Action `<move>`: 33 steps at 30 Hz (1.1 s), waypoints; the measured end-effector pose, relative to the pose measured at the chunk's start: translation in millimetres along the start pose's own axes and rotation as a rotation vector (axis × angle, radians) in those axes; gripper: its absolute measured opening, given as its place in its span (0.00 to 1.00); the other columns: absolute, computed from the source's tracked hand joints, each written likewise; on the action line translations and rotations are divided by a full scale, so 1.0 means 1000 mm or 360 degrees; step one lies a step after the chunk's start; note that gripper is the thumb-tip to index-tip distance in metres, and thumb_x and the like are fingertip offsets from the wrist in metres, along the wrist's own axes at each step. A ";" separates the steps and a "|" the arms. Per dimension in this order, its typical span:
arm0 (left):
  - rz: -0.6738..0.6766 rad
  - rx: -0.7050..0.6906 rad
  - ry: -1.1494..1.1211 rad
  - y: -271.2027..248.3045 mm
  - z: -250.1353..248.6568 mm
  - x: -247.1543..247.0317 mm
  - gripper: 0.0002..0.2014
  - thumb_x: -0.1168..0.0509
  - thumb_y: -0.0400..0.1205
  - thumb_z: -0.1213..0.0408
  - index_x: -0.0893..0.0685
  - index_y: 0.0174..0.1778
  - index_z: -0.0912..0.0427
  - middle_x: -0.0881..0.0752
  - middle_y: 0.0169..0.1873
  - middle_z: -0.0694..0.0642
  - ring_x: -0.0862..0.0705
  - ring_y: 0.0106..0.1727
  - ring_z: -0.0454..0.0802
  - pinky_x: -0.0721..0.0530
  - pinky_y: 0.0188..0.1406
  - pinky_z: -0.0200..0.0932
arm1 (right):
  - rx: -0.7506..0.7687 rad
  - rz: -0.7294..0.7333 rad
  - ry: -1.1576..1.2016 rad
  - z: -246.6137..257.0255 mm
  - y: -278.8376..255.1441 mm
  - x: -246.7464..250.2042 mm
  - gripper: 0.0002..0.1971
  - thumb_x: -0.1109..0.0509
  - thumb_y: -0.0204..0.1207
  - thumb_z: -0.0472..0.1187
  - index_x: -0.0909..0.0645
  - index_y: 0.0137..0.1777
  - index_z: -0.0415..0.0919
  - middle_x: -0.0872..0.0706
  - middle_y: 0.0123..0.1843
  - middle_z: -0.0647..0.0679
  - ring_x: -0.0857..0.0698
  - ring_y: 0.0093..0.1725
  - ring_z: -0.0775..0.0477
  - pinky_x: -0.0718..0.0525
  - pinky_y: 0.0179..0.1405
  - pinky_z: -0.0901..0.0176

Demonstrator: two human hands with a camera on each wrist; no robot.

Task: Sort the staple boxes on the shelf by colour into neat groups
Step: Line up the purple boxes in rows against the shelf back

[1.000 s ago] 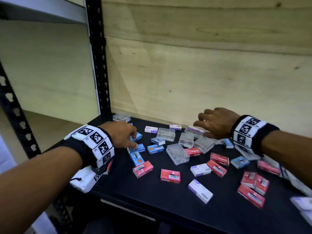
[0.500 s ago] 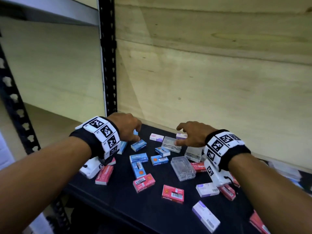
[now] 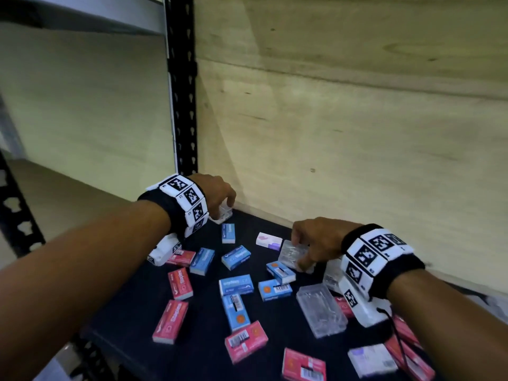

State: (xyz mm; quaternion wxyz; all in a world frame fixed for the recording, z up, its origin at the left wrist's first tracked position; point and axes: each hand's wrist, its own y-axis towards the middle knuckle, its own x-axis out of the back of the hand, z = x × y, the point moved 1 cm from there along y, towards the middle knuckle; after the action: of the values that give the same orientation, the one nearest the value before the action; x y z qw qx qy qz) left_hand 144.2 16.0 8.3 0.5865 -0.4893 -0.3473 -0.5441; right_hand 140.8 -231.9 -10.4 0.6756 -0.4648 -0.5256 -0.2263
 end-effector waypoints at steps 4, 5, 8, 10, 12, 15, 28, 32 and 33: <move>0.0118 -0.0032 -0.0011 0.020 0.015 -0.007 0.32 0.21 0.71 0.57 0.24 0.71 0.41 0.20 0.68 0.50 0.18 0.63 0.54 0.20 0.50 0.43 | -0.0024 0.0088 -0.0031 0.002 0.012 0.001 0.29 0.17 0.64 0.54 0.28 0.60 0.53 0.22 0.47 0.57 0.23 0.41 0.55 0.26 0.34 0.59; 0.0146 -0.0055 -0.0002 0.023 0.018 -0.009 0.35 0.19 0.69 0.58 0.24 0.72 0.41 0.20 0.69 0.50 0.18 0.64 0.54 0.21 0.50 0.43 | -0.0028 0.0112 -0.0026 0.002 0.013 0.002 0.29 0.17 0.64 0.54 0.29 0.60 0.54 0.23 0.46 0.57 0.23 0.40 0.55 0.26 0.33 0.59; 0.0187 -0.0151 0.0001 0.035 0.024 -0.017 0.38 0.18 0.65 0.59 0.25 0.70 0.41 0.20 0.68 0.50 0.18 0.63 0.54 0.19 0.53 0.44 | -0.0013 0.0179 -0.0006 0.000 0.017 0.013 0.28 0.19 0.66 0.55 0.29 0.61 0.55 0.21 0.49 0.56 0.20 0.45 0.54 0.22 0.39 0.59; 0.0168 -0.0183 -0.0044 0.040 0.028 -0.019 0.37 0.17 0.65 0.59 0.24 0.69 0.43 0.20 0.66 0.49 0.19 0.61 0.52 0.22 0.48 0.41 | 0.0004 0.0151 0.0051 -0.001 0.020 0.022 0.26 0.22 0.67 0.57 0.29 0.62 0.56 0.19 0.56 0.54 0.18 0.52 0.51 0.18 0.52 0.54; 0.0130 -0.0218 -0.0102 0.044 0.032 -0.022 0.35 0.17 0.65 0.59 0.24 0.67 0.44 0.19 0.64 0.49 0.19 0.59 0.50 0.24 0.46 0.39 | 0.0039 0.0087 0.0180 0.001 0.027 0.028 0.25 0.26 0.70 0.59 0.29 0.63 0.56 0.18 0.58 0.53 0.18 0.55 0.49 0.18 0.59 0.51; 0.0089 -0.0260 -0.0191 0.045 0.036 -0.026 0.33 0.18 0.66 0.60 0.23 0.66 0.47 0.17 0.61 0.48 0.20 0.54 0.48 0.26 0.45 0.38 | 0.0122 0.0015 0.0473 0.008 0.040 0.025 0.22 0.30 0.74 0.59 0.27 0.63 0.52 0.10 0.51 0.48 0.11 0.51 0.45 0.15 0.60 0.47; 0.0271 -0.0255 -0.0630 0.034 0.060 -0.026 0.21 0.35 0.82 0.43 0.20 0.71 0.42 0.15 0.62 0.43 0.17 0.61 0.45 0.22 0.65 0.42 | 0.0167 -0.0126 0.0679 0.038 0.089 0.031 0.23 0.47 0.89 0.47 0.24 0.64 0.26 0.13 0.46 0.41 0.08 0.48 0.42 0.16 0.57 0.49; 0.0304 -0.0196 -0.0649 0.039 0.063 -0.021 0.20 0.37 0.85 0.50 0.22 0.73 0.48 0.16 0.63 0.47 0.19 0.62 0.47 0.24 0.63 0.40 | 0.0153 -0.0133 0.0571 0.041 0.102 0.030 0.18 0.48 0.89 0.46 0.23 0.63 0.34 0.09 0.51 0.39 0.09 0.49 0.43 0.17 0.63 0.44; 0.0303 -0.0180 -0.0658 0.041 0.064 -0.022 0.19 0.36 0.86 0.51 0.23 0.73 0.48 0.16 0.62 0.47 0.19 0.62 0.47 0.23 0.63 0.40 | 0.0146 -0.0136 0.0531 0.042 0.104 0.031 0.18 0.48 0.89 0.47 0.24 0.64 0.35 0.10 0.52 0.40 0.10 0.51 0.43 0.18 0.64 0.45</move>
State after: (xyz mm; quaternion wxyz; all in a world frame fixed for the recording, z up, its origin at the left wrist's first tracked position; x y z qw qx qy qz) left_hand 189.1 80.5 -2.3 0.5233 -0.6530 -0.3812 -0.3931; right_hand 212.9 -141.3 -22.1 0.7636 -0.3667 -0.4354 -0.3047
